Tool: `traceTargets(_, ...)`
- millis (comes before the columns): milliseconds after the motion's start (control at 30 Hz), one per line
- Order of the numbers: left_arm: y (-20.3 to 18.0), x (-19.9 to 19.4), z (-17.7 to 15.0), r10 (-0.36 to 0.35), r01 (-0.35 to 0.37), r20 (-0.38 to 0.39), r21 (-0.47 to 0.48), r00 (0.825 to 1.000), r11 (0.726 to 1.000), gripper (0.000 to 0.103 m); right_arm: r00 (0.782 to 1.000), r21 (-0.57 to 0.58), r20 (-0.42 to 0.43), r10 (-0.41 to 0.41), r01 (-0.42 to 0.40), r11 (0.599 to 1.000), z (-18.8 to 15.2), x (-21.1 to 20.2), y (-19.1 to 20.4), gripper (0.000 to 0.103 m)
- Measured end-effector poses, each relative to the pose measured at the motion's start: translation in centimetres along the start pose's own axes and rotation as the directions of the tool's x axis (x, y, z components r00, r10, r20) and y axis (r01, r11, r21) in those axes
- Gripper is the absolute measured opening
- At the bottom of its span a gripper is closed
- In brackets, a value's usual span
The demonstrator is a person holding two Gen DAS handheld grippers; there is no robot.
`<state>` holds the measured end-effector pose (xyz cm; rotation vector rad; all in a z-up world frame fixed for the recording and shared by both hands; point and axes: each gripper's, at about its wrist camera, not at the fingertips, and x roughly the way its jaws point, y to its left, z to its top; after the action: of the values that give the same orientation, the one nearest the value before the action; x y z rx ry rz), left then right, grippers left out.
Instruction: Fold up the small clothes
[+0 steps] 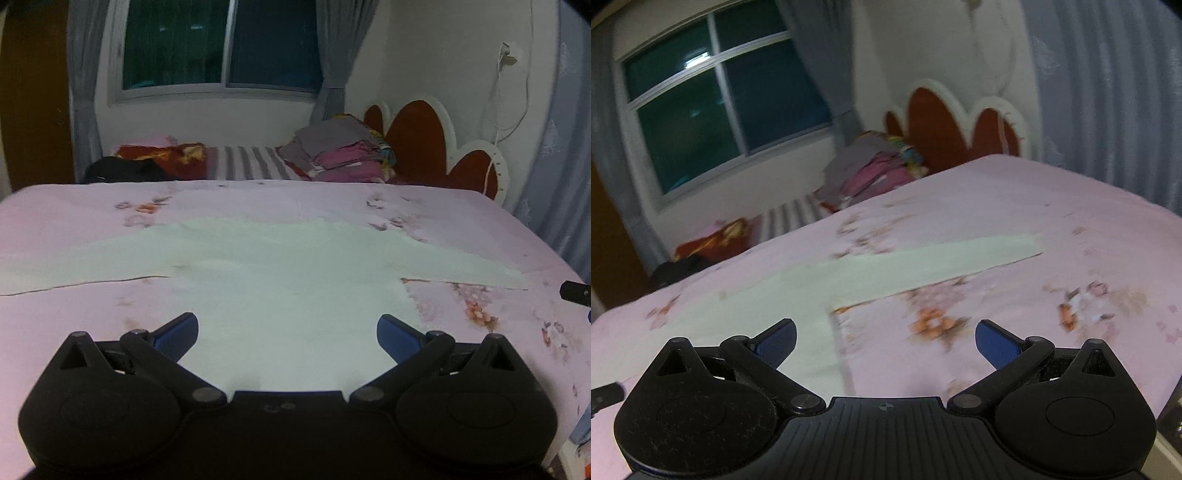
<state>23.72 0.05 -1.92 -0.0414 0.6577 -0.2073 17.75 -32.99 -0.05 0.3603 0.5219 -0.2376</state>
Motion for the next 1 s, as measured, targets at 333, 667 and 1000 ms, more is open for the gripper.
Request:
traceTargets(333, -4.8, 10.3, 3.2, 0.012, -0.014, -0.082, -0.027, 0.997, 1.0, 0.103, 0.996, 0.203, -0.057, -0.068, 0.079, 0.976, 5.9, 13.9, -12.5, 0.03)
traceTargets(667, -9.3, 18.0, 5.5, 0.114, -0.11, -0.176, 0.029, 0.978, 0.993, 0.103, 0.986, 0.434, -0.156, -0.061, 0.124, 0.892, 6.6, 24.8, -22.9, 0.029)
traceTargets(1000, -10.3, 20.5, 6.1, 0.115, -0.105, -0.213, 0.058, 0.97, 0.993, 0.103, 0.993, 0.56, -0.114, -0.022, 0.083, 0.825, 5.6, 24.6, -26.8, 0.029)
